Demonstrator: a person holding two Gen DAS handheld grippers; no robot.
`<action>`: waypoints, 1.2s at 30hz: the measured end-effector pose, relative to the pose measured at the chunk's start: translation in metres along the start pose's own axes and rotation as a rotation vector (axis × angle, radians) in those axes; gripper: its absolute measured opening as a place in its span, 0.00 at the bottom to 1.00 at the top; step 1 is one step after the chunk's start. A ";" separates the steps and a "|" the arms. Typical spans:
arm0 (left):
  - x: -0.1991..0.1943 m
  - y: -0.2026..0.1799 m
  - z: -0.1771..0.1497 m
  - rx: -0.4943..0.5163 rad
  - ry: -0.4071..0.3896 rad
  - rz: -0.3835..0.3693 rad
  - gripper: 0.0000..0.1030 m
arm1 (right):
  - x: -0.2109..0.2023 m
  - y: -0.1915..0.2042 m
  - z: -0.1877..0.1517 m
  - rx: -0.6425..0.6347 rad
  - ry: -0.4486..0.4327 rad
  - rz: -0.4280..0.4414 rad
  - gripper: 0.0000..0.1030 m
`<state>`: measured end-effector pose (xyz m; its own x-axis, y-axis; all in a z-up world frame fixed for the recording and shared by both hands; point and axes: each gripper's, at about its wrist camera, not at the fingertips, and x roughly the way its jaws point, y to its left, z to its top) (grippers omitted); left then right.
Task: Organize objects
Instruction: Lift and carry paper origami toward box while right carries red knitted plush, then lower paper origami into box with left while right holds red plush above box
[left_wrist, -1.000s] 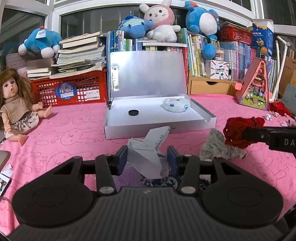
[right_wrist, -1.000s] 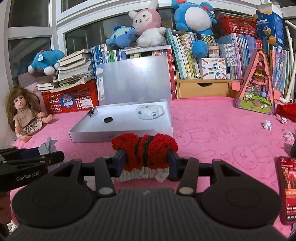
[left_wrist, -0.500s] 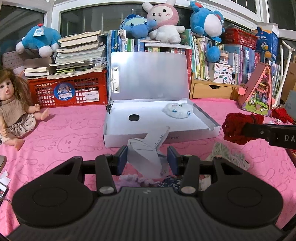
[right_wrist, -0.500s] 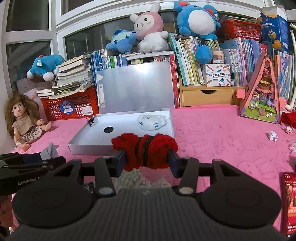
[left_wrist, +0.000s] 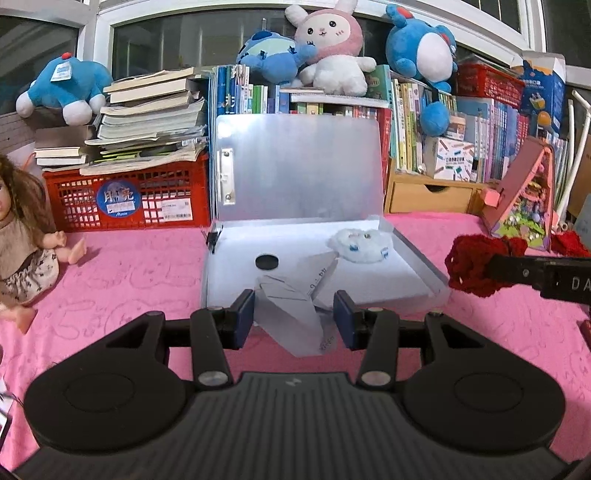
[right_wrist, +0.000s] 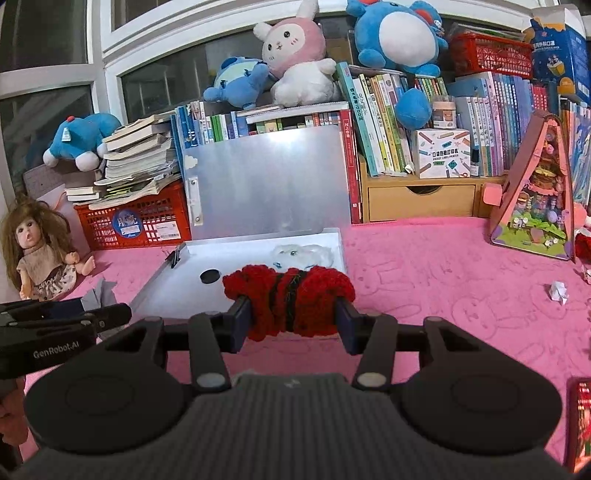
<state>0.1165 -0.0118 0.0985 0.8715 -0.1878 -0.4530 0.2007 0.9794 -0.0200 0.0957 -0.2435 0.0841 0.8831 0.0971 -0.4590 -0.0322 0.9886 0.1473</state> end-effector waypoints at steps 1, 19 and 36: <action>0.004 0.001 0.003 -0.001 0.002 0.001 0.51 | 0.003 -0.001 0.002 0.003 0.003 -0.001 0.50; 0.093 0.010 0.027 -0.020 0.153 0.015 0.51 | 0.079 -0.012 0.021 0.042 0.115 -0.015 0.50; 0.165 0.024 0.026 -0.067 0.321 0.035 0.44 | 0.151 -0.021 0.022 0.063 0.247 -0.008 0.51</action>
<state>0.2766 -0.0213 0.0464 0.6896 -0.1316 -0.7122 0.1337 0.9896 -0.0534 0.2399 -0.2523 0.0308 0.7419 0.1225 -0.6592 0.0103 0.9810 0.1939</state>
